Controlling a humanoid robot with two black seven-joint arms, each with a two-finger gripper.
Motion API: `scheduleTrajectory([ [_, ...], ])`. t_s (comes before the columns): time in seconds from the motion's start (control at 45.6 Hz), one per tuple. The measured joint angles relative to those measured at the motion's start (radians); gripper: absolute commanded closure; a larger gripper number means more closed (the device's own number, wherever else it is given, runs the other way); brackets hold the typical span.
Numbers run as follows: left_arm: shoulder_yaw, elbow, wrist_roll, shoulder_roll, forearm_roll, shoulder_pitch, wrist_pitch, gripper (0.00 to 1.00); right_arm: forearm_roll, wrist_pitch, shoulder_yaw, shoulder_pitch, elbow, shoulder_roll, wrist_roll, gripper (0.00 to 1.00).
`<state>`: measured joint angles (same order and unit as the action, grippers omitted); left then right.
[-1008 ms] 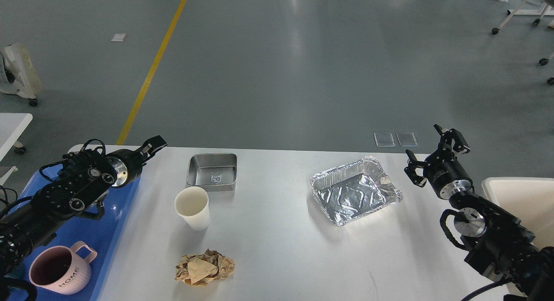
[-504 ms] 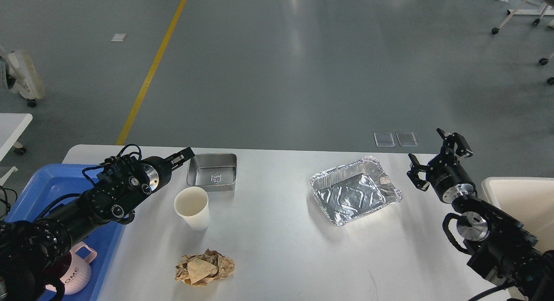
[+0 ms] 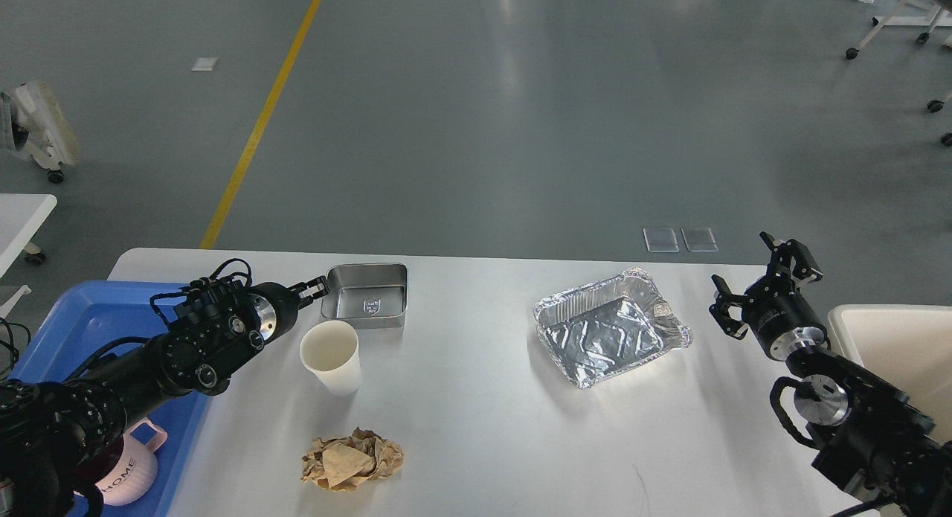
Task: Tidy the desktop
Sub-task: 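Reach the left gripper to the steel box and grasp its edge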
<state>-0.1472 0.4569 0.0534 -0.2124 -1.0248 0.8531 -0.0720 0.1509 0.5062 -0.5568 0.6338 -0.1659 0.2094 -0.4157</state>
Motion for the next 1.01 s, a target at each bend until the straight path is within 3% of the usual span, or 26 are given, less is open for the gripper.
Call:
scheduleTrajectory([
  [0.416, 0.013, 0.000, 0.001, 0.013, -0.003, 0.008, 0.000, 0.59, 0.000, 0.000, 0.000, 0.002, 0.000, 0.001, 0.000, 0.00],
  [0.657, 0.124, -0.003, 0.003, 0.028, -0.002, 0.038, 0.000, 0.62, 0.000, 0.000, 0.000, 0.004, 0.000, 0.008, 0.000, 0.00],
  [1.008, 0.159, -0.049, -0.003, 0.060, -0.003, 0.039, 0.000, 0.63, 0.000, 0.000, 0.000, 0.005, 0.000, 0.023, 0.000, 0.00],
])
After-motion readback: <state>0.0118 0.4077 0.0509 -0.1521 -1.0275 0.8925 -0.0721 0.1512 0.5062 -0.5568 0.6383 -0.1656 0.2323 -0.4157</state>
